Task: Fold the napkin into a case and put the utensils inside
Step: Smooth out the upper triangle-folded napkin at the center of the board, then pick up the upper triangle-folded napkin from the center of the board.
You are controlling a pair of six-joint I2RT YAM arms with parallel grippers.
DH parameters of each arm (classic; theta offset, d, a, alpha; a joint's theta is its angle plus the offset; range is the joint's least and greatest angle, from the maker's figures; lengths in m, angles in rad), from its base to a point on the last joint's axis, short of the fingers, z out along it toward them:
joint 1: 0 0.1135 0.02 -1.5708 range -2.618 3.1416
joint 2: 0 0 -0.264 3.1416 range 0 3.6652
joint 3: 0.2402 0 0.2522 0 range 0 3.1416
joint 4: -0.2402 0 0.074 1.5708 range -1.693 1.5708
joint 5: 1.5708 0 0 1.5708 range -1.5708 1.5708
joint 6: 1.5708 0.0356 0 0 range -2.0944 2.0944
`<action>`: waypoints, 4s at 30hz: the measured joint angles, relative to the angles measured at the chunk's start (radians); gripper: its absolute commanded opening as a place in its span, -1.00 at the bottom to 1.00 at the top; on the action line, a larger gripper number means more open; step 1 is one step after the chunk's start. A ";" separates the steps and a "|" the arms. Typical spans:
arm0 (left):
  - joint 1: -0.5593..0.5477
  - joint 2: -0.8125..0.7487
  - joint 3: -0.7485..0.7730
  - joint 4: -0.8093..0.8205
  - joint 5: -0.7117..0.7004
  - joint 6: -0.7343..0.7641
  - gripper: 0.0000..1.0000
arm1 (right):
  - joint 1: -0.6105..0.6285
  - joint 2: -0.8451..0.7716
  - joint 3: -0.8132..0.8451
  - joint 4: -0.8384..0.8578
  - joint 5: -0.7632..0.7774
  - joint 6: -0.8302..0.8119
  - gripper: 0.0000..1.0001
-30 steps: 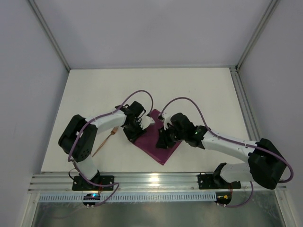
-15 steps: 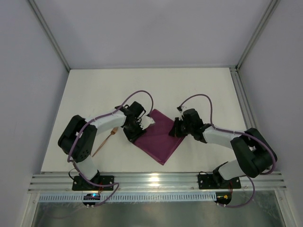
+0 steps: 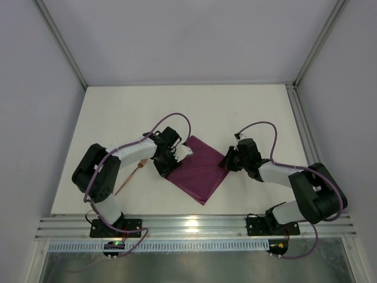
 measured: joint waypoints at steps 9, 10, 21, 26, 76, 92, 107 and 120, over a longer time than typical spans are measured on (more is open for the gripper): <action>-0.002 -0.006 -0.008 0.009 -0.006 0.006 -0.25 | -0.082 -0.106 -0.064 -0.039 0.089 0.036 -0.94; -0.003 -0.007 -0.009 0.010 -0.007 0.008 -0.24 | -0.087 -0.115 -0.065 -0.050 0.099 0.039 -0.94; -0.005 -0.024 -0.024 0.023 -0.007 0.018 -0.20 | -0.121 -0.163 -0.062 -0.127 0.131 0.066 -0.94; -0.003 -0.041 -0.024 0.021 -0.007 0.022 -0.15 | -0.120 -0.265 0.004 -0.265 0.180 0.023 -0.94; -0.140 0.075 0.195 -0.042 -0.003 -0.018 -0.75 | 0.083 0.009 0.093 -0.126 0.081 0.045 -0.94; -0.071 0.026 0.032 0.054 -0.060 -0.008 -0.74 | -0.005 0.010 0.059 -0.111 0.055 0.059 -0.94; -0.035 -0.032 0.000 0.054 -0.079 -0.005 -0.45 | -0.019 -0.126 0.160 -0.363 0.114 -0.057 -0.47; -0.301 -0.249 0.028 0.048 -0.009 0.071 0.08 | -0.106 -0.062 0.197 -0.433 0.130 -0.115 -0.14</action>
